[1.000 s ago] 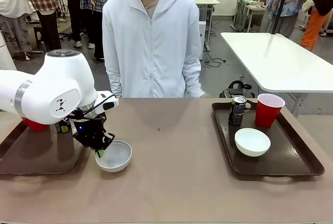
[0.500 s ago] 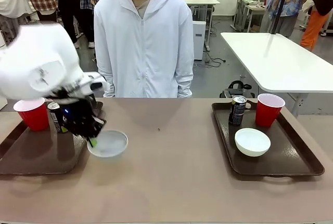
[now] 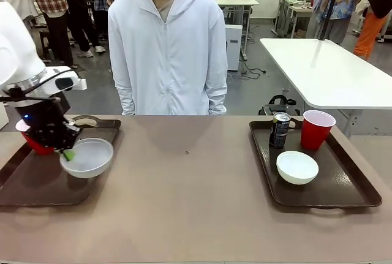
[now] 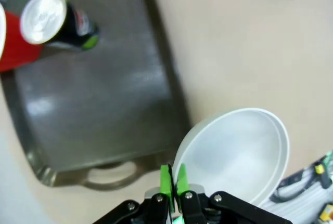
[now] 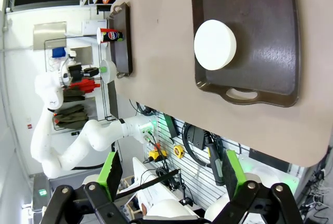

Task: Prepare tableware on both trays.
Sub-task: Pick up a Picnic Bowl from the table and place it on a Handle tray.

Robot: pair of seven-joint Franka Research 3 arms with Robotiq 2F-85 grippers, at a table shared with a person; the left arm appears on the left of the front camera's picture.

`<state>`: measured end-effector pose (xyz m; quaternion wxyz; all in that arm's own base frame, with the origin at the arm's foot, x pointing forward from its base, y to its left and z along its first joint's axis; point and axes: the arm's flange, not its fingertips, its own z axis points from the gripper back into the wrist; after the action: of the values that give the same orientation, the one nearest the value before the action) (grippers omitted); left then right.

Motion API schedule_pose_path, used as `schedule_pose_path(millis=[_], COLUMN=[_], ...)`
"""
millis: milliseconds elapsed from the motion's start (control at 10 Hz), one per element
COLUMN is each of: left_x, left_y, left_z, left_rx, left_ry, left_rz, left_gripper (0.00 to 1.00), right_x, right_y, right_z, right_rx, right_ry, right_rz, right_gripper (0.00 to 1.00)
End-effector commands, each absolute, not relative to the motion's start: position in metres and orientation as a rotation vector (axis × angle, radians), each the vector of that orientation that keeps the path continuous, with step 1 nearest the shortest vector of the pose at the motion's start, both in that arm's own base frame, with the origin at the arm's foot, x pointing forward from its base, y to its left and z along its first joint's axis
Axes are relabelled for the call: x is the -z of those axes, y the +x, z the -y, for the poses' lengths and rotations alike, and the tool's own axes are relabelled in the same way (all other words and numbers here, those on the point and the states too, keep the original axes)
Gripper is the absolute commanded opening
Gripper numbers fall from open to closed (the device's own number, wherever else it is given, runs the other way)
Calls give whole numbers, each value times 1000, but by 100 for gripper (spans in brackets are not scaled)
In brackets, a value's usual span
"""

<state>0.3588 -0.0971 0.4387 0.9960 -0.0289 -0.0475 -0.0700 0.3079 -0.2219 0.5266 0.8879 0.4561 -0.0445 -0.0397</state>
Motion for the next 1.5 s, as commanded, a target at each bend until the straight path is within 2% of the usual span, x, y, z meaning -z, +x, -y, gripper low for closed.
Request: schedule_pose_path(millis=[0, 400, 900, 1400], left_x=[-430, -412, -370, -347], left_y=[370, 379, 392, 397], left_z=[67, 25, 33, 45], left_rx=[128, 33, -23, -32], left_ry=[-26, -42, -9, 44], left_rz=[85, 58, 137, 95], left_gripper=[0, 0, 0, 0], right_x=[-525, -525, -525, -525], right_y=[307, 307, 307, 307], right_z=[221, 221, 221, 221], right_rx=[68, 68, 68, 68], right_ry=[961, 961, 961, 961], right_rz=[101, 101, 101, 101], right_gripper=[100, 100, 100, 100])
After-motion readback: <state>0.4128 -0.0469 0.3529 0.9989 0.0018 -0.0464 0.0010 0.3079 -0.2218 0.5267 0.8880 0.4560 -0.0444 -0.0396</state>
